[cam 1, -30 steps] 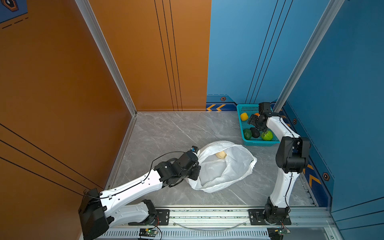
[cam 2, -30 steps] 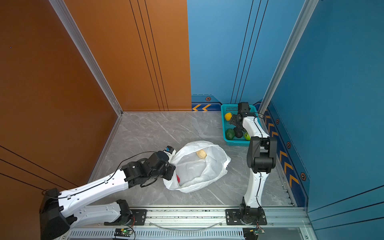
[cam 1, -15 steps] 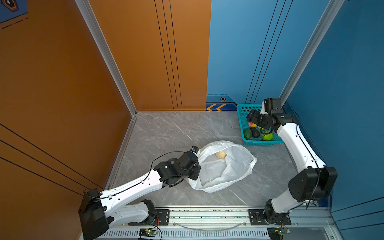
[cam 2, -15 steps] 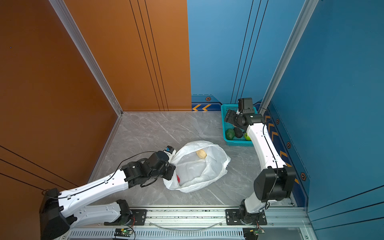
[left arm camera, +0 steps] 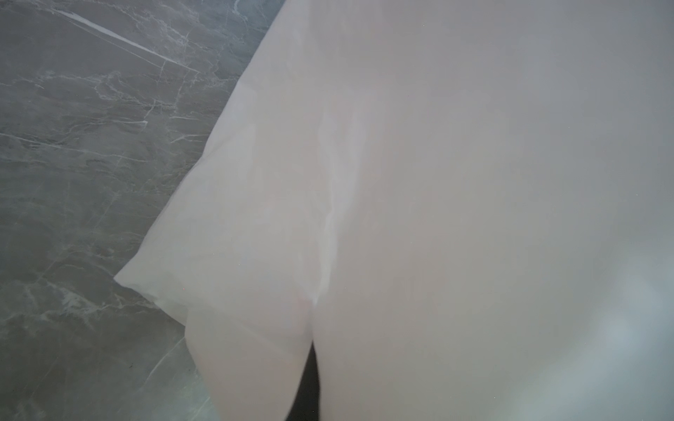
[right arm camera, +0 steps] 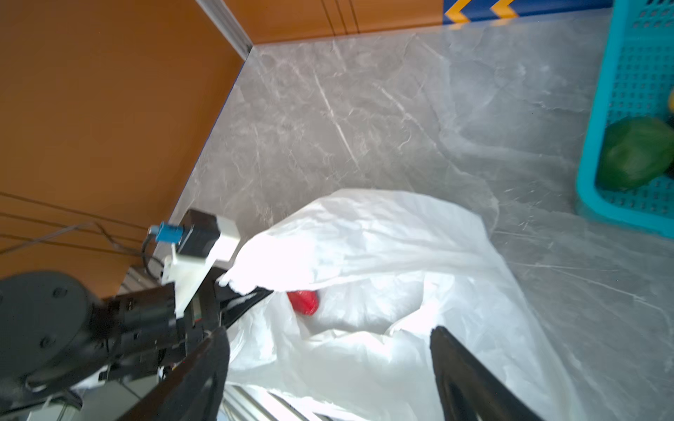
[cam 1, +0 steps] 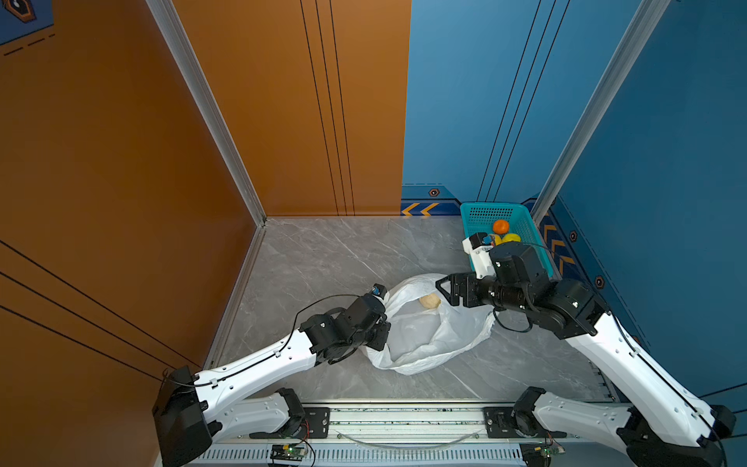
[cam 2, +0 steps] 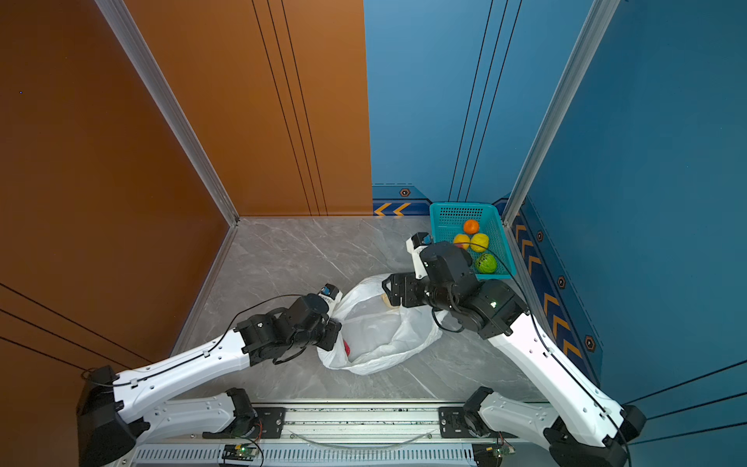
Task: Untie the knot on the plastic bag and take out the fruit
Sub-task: 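Move the right gripper back into the bag above the red-yellow fruit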
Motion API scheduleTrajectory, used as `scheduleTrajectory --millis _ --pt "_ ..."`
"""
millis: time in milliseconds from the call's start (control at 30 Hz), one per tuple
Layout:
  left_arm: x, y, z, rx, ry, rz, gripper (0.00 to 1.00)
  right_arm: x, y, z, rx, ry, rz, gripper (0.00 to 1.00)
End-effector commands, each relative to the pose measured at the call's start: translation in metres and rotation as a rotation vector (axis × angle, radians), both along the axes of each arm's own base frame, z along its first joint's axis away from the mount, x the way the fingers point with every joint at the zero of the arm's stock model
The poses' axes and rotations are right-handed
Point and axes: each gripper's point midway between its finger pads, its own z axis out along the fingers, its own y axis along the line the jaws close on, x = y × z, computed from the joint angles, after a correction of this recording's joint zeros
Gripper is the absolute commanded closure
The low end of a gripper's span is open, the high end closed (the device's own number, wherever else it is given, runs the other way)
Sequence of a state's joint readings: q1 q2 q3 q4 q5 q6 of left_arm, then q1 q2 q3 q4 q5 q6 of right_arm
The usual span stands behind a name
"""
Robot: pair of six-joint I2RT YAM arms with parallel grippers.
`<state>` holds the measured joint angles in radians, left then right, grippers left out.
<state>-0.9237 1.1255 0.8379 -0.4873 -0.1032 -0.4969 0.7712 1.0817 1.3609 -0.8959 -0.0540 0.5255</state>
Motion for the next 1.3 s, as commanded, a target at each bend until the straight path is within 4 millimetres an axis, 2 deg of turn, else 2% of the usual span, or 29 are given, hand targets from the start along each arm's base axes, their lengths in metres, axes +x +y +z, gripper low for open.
scheduleTrajectory --millis 0,100,233,567,667,833,1033,1133,1267 --pt "-0.002 0.002 0.001 0.023 0.005 -0.002 1.00 -0.020 0.002 -0.030 -0.080 0.041 0.000 0.14" --pt "0.000 0.002 0.002 0.029 0.005 -0.004 1.00 -0.032 0.011 -0.058 -0.185 0.041 0.084 0.15" --pt "0.002 0.002 0.002 0.038 0.004 -0.001 1.00 -0.037 0.016 -0.104 -0.326 0.059 0.158 0.16" --pt "-0.001 0.008 0.001 0.046 0.014 0.008 1.00 -0.025 0.017 -0.182 -0.486 0.093 0.135 0.18" --pt "-0.002 0.012 0.000 0.063 0.021 0.018 1.00 -0.032 0.015 -0.201 -0.506 0.138 0.118 0.19" --pt "-0.004 0.023 0.001 0.076 0.018 0.050 1.00 -0.062 0.017 -0.217 -0.467 0.219 0.101 0.19" --pt "-0.012 0.035 -0.003 0.104 0.042 0.077 1.00 -0.101 0.038 -0.232 -0.458 0.282 0.152 0.19" --pt "-0.017 0.045 -0.007 0.144 0.049 0.086 1.00 -0.102 0.049 -0.231 -0.444 0.284 0.169 0.18" --pt "-0.016 0.052 -0.007 0.175 0.032 0.084 1.00 -0.083 0.066 -0.215 -0.372 0.256 0.173 0.16"
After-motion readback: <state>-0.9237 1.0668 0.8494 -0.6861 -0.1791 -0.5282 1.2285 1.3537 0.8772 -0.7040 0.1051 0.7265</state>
